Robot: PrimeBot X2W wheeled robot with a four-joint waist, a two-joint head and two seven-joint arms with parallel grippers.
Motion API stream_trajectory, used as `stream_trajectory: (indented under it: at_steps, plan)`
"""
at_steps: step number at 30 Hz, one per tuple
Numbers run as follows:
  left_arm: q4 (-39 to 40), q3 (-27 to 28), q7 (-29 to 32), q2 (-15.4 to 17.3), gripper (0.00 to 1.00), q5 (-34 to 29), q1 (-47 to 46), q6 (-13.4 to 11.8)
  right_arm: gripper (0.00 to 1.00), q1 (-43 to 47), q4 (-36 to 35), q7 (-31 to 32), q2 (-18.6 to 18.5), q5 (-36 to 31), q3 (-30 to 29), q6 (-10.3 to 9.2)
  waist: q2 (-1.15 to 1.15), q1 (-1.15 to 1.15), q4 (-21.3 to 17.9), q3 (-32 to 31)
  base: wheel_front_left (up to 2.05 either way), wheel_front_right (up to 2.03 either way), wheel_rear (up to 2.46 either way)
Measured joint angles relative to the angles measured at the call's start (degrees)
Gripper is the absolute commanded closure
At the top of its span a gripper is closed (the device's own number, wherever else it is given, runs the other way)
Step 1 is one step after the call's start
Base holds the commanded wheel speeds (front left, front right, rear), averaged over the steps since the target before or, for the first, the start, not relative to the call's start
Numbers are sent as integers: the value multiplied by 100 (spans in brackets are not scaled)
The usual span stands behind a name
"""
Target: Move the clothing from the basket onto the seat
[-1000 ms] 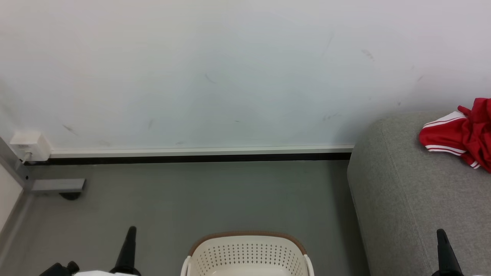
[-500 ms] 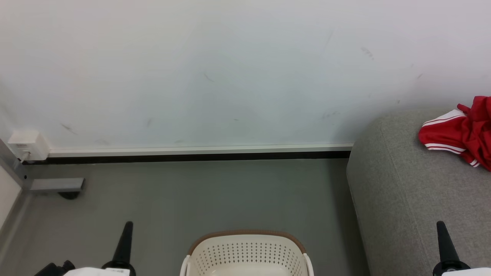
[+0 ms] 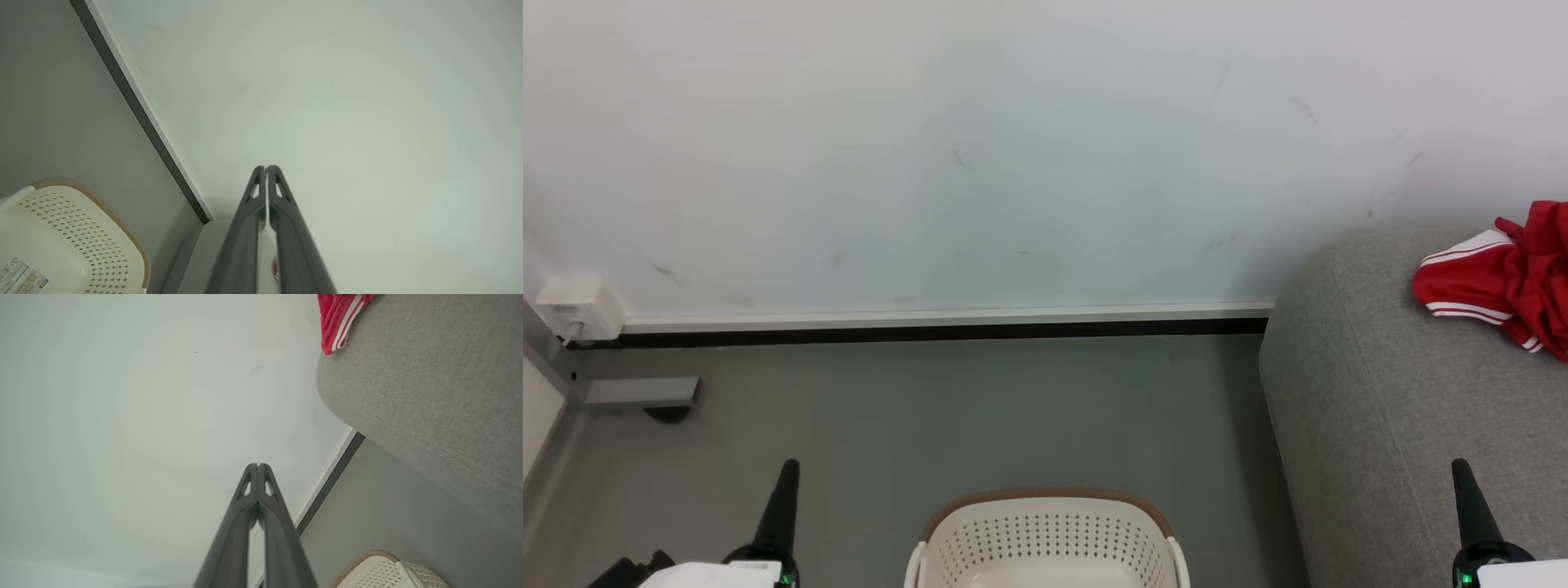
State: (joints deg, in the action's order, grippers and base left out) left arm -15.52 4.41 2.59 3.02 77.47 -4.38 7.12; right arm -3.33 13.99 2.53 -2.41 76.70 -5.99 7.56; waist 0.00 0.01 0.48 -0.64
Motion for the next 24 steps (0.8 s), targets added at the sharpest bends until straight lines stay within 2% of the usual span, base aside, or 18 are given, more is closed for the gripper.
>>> stream_trajectory:
  at_steps: [24]
  plan:
    - [94, 130, 257, -14, 100, 990, -112, 14, 100, -153, 0, 268, -14, 1015, -26, 0, 0, 0, -31, 52, 0, 0, 0]
